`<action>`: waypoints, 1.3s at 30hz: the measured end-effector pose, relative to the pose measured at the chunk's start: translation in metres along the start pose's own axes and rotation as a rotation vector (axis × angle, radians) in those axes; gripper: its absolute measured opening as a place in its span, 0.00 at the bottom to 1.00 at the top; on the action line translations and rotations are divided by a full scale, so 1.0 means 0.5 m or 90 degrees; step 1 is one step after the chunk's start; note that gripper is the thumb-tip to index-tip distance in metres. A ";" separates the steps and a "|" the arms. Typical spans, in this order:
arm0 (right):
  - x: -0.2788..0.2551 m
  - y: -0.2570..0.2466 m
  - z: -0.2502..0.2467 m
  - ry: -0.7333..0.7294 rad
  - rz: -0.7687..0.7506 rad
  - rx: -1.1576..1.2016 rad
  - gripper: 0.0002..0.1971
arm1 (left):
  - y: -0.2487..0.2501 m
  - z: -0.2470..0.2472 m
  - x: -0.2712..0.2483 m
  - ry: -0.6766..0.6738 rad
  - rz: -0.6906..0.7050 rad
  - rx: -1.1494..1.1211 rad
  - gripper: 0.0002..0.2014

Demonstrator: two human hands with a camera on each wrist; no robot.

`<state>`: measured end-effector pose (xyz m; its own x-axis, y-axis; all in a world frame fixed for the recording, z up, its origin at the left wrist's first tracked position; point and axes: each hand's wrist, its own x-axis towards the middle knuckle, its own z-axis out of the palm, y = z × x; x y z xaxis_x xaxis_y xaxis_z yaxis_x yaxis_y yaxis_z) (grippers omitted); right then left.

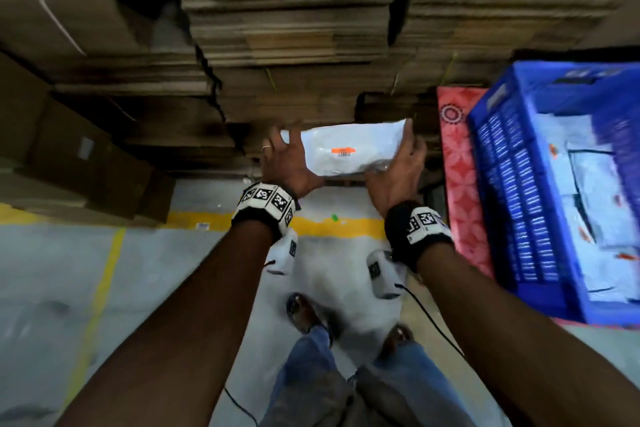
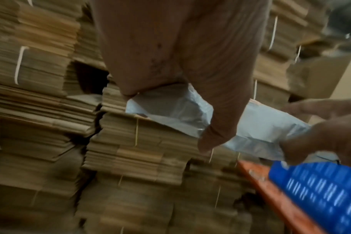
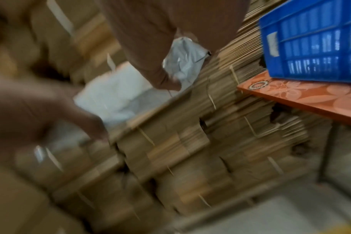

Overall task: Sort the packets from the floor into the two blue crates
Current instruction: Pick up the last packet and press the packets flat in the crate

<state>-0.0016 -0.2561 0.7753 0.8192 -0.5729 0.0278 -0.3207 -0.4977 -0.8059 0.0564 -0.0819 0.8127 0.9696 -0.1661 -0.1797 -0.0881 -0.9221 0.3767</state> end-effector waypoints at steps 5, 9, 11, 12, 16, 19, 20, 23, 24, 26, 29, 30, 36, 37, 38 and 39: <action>0.035 -0.018 -0.148 0.004 0.014 0.111 0.35 | 0.118 -0.028 -0.035 0.025 -0.008 -0.067 0.56; 0.063 -0.002 -0.321 0.070 0.011 0.120 0.24 | 0.268 -0.023 -0.074 0.005 0.028 -0.126 0.57; 0.083 0.024 -0.407 0.110 -0.004 0.135 0.27 | 0.357 -0.016 -0.093 0.003 0.064 -0.138 0.59; 0.093 0.042 -0.447 0.126 -0.014 0.142 0.29 | 0.399 -0.012 -0.102 0.009 0.088 -0.151 0.61; 0.127 0.114 -0.620 0.163 -0.002 0.180 0.31 | 0.561 0.015 -0.132 0.015 0.178 -0.231 0.64; 0.149 0.172 -0.726 0.196 0.021 0.200 0.29 | 0.658 0.047 -0.146 0.028 0.204 -0.269 0.47; 0.157 0.193 -0.755 0.212 0.031 0.205 0.30 | 0.689 0.058 -0.151 0.033 0.213 -0.271 0.42; 0.177 0.238 -0.815 0.241 0.056 0.227 0.29 | 0.757 0.089 -0.157 -0.004 0.219 -0.214 0.40; 0.187 0.251 -0.830 0.253 0.073 0.227 0.28 | 0.774 0.101 -0.155 -0.026 0.217 -0.184 0.40; 0.206 0.273 -0.851 0.282 0.109 0.229 0.28 | 0.804 0.122 -0.149 -0.071 0.219 -0.160 0.36; 0.236 0.313 -0.863 0.296 0.148 0.205 0.25 | 0.845 0.151 -0.131 -0.135 0.257 -0.163 0.33; 0.245 0.327 -0.865 0.294 0.147 0.190 0.23 | 0.857 0.160 -0.123 -0.161 0.267 -0.155 0.34; 0.311 0.384 -0.870 0.262 0.149 0.183 0.17 | 0.895 0.222 -0.060 -0.341 0.262 -0.146 0.24; 0.327 0.399 -0.865 0.240 0.147 0.190 0.17 | 0.898 0.237 -0.052 -0.354 0.255 -0.147 0.22; 0.340 0.406 -0.858 0.210 0.143 0.191 0.16 | 0.901 0.253 -0.047 -0.368 0.248 -0.144 0.19; 0.357 0.420 -0.849 0.179 0.143 0.179 0.16 | 0.905 0.266 -0.045 -0.386 0.238 -0.138 0.17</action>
<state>-0.1243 -0.7393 0.8618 0.5707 -0.8203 -0.0376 -0.3022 -0.1672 -0.9385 -0.0357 -0.5418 0.8661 0.5826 -0.6767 -0.4502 -0.2803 -0.6872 0.6702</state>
